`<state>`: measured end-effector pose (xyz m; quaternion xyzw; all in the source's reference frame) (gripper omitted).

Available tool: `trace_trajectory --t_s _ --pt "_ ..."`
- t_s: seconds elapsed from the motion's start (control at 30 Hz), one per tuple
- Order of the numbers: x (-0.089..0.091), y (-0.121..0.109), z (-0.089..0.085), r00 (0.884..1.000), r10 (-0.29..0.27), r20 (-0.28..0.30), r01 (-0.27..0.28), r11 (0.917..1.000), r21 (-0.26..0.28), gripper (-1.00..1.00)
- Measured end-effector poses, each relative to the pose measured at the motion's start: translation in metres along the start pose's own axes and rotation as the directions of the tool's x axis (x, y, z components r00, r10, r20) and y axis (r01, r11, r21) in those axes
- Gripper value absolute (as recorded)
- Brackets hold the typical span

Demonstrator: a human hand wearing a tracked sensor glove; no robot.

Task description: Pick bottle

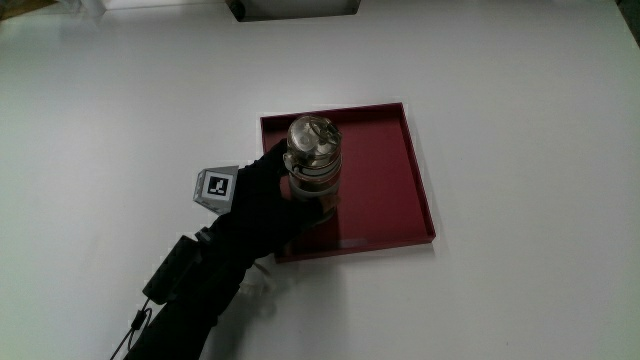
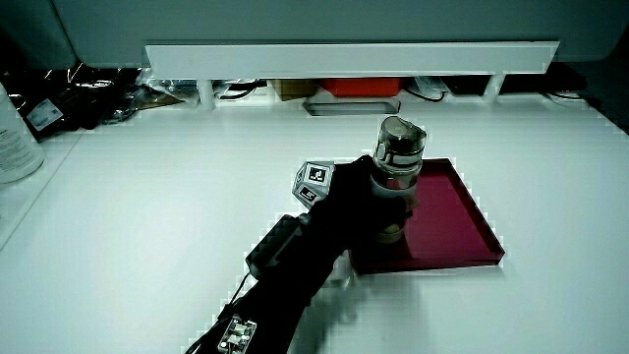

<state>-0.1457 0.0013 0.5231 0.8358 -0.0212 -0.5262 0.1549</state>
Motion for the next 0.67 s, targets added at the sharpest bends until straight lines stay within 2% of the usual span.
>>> trace_trajectory --t_s 0.03,0.1,0.13,0.2,0.3,0.33,0.37,0.4,0.43,0.47,0.5,0.53,0.6,0.67 --pt "0.000 -0.001 0.000 1.000 -0.004 0.006 0.004 1.0000 0.007 0.79" --pt "0.005 -0.003 0.000 0.999 0.041 0.008 -0.041 0.9992 0.006 0.93" --pt "0.001 -0.002 0.000 1.000 0.005 0.009 -0.005 1.0000 0.006 1.00" --pt "0.004 -0.003 0.000 1.000 0.024 0.014 -0.024 0.9997 0.009 1.00" --pt "0.004 -0.004 0.002 1.000 0.005 0.027 -0.006 0.9999 0.015 1.00" --pt "0.005 -0.004 0.004 0.999 0.033 0.027 -0.033 0.9994 0.013 1.00" --pt "0.006 -0.004 0.006 1.000 0.014 0.012 -0.014 0.9997 0.020 1.00" --pt "0.007 -0.005 0.007 1.000 0.000 0.027 -0.001 0.9997 0.023 1.00" --pt "0.011 -0.006 0.011 1.000 0.017 0.016 -0.017 0.9997 0.018 1.00" --pt "0.012 -0.006 0.013 0.999 -0.016 0.040 0.015 0.9997 0.019 1.00" --pt "0.016 -0.008 0.017 1.000 0.001 0.031 -0.002 0.9998 0.019 1.00" --pt "0.017 -0.008 0.020 0.999 -0.027 0.037 0.026 0.9994 0.024 1.00" --pt "0.023 -0.010 0.028 0.998 -0.038 0.052 0.037 0.9991 0.021 1.00" --pt "0.031 -0.015 0.038 0.996 -0.014 0.084 0.013 0.9998 0.016 1.00"
